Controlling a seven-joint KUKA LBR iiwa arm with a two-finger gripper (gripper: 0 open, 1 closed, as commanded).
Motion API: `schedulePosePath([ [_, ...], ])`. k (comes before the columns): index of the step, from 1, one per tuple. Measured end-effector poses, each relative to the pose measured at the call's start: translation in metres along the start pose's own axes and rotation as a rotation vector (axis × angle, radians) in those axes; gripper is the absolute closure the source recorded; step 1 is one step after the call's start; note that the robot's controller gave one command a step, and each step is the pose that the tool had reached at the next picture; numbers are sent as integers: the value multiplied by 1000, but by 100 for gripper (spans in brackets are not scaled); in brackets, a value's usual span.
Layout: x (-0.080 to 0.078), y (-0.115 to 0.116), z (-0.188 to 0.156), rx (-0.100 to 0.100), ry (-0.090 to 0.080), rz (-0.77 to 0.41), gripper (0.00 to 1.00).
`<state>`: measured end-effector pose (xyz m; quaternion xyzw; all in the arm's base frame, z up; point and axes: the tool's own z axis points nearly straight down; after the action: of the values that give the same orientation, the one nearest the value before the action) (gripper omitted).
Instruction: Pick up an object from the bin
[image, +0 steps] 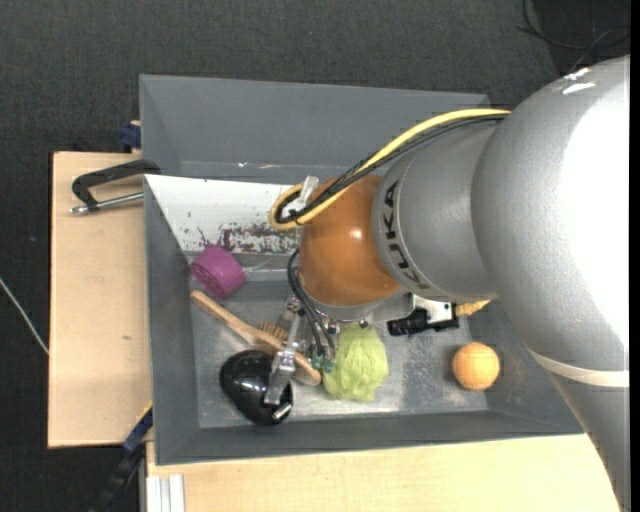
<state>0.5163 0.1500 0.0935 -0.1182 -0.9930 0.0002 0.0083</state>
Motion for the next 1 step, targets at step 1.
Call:
schedulePosePath([
  [1, 0, 0, 0, 0, 0, 0, 100],
])
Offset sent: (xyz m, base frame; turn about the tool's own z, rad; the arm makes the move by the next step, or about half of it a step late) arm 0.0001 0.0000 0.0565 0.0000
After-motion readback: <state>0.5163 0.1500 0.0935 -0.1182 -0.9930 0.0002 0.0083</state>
